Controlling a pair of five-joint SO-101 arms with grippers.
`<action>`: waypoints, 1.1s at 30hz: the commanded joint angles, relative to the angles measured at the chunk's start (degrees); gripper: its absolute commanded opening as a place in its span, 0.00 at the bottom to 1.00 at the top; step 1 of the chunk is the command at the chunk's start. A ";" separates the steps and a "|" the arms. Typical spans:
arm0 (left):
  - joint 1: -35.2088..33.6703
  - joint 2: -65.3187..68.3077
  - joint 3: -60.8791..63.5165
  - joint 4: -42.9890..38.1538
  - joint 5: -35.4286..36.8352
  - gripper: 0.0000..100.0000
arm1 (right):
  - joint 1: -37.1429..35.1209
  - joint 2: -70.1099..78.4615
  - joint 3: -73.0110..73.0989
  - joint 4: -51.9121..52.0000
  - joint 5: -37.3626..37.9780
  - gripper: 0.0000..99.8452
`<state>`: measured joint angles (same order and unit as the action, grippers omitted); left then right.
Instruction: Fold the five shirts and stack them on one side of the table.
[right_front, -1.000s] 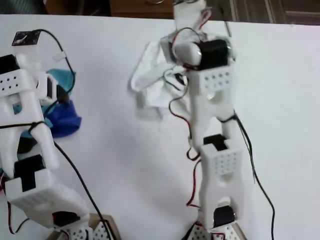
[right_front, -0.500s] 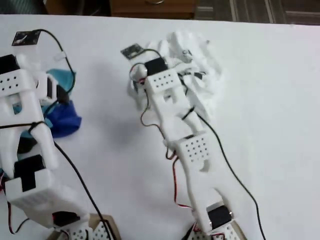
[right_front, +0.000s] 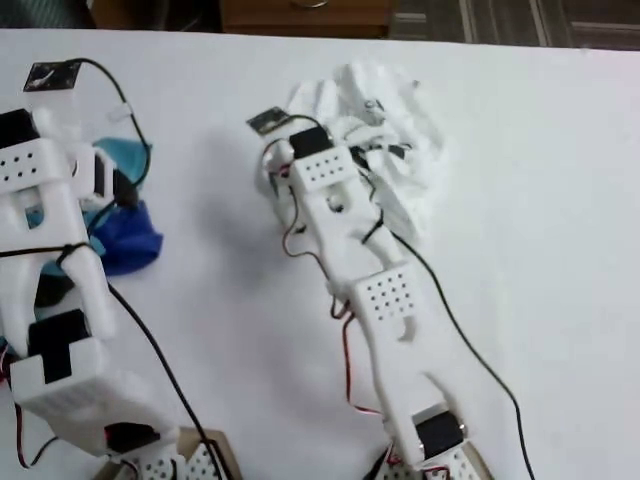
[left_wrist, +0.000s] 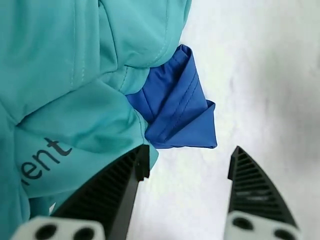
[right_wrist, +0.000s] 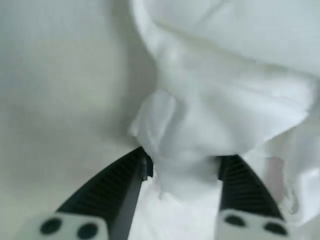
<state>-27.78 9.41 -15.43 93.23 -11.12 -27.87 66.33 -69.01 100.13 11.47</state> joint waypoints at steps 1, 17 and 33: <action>-0.35 -0.70 -0.40 -0.79 0.44 0.27 | -0.04 -0.22 0.00 0.57 0.26 0.03; -0.53 -0.70 -0.31 -0.26 0.35 0.27 | 7.16 -22.81 -19.25 0.84 0.44 0.02; -0.26 -0.70 -0.22 -0.26 0.44 0.27 | 4.88 -44.44 -25.58 -3.21 9.93 0.02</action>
<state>-27.87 9.41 -15.43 93.23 -11.03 -22.33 27.03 -92.92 100.04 20.70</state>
